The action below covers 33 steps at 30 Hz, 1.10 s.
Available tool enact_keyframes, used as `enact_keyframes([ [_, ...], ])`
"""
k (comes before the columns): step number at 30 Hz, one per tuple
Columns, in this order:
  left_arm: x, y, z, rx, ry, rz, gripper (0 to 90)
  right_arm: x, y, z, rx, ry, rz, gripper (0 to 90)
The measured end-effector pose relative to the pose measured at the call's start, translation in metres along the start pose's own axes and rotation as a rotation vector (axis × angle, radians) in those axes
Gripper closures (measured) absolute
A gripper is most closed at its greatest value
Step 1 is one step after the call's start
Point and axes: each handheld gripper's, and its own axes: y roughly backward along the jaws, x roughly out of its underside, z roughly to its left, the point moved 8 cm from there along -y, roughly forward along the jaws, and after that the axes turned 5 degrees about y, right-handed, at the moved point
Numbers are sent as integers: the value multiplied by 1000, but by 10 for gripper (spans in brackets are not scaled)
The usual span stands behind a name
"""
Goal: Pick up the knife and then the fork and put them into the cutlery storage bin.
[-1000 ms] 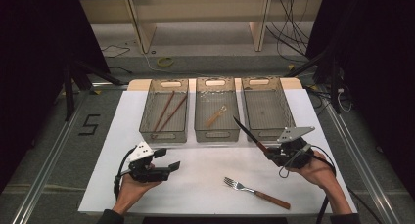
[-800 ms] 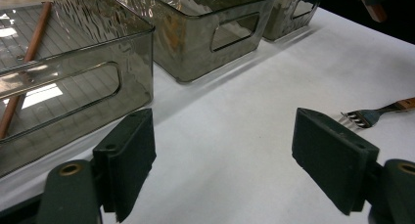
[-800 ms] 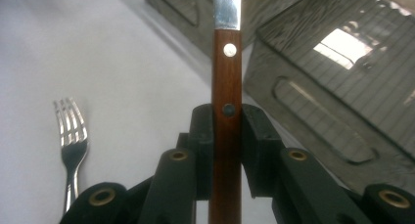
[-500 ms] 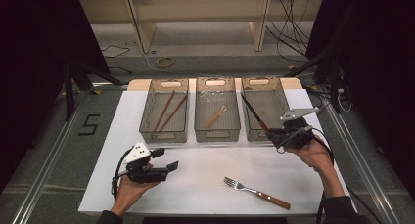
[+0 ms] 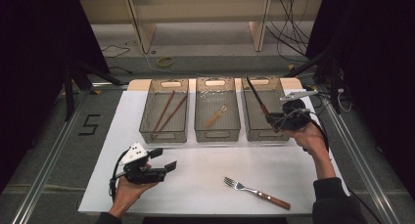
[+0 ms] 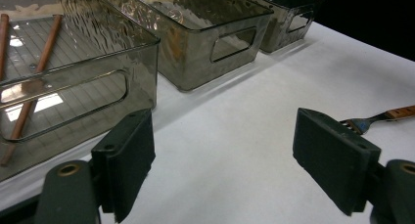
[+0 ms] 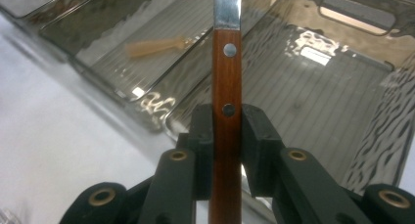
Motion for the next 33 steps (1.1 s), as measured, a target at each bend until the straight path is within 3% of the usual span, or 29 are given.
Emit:
enact_keyframes([
  [17, 1, 4, 2, -10, -11, -1, 225, -15, -23, -25, 38, -114, 36, 770],
  [33, 1, 2, 1, -13, -20, 3, 225, -9, -43, -29, 53, -180, 91, 769],
])
